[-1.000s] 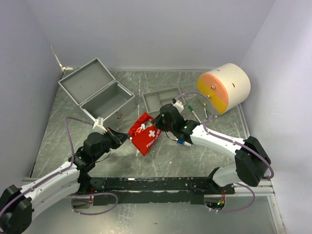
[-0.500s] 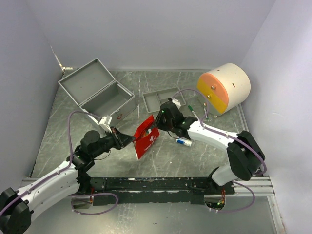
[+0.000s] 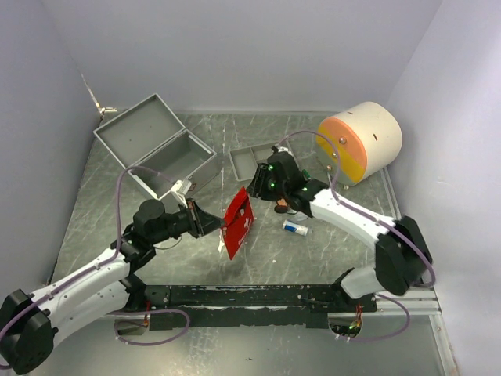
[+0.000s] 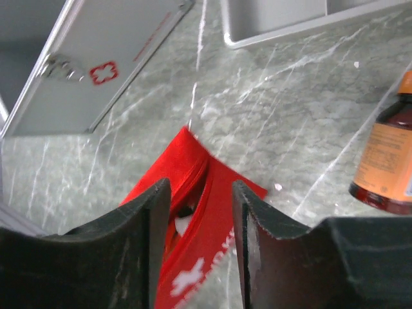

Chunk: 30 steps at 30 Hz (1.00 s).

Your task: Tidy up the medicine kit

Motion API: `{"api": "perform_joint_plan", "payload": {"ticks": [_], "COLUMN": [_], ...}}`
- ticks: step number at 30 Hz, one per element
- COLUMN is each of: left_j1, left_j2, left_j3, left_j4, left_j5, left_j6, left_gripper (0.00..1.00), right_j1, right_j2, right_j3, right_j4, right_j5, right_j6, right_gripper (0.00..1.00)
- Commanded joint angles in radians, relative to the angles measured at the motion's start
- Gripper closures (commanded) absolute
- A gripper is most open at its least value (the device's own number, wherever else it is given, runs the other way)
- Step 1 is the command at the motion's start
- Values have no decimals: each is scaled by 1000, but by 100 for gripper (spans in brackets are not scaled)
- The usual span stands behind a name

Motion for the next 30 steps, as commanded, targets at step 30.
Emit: {"api": "perform_joint_plan", "payload": {"ticks": [30], "left_j1": [-1], "left_j2": [74], "left_j3": [298], "left_j4": [-408], "left_j5": [-140], "left_j6": [-99], "left_gripper": [93], "right_j1": [356], "right_j2": [-186], "right_j3": [-79], "right_j4": [80], "right_j5": [-69], "right_j6": [-225], "right_gripper": [64]}}
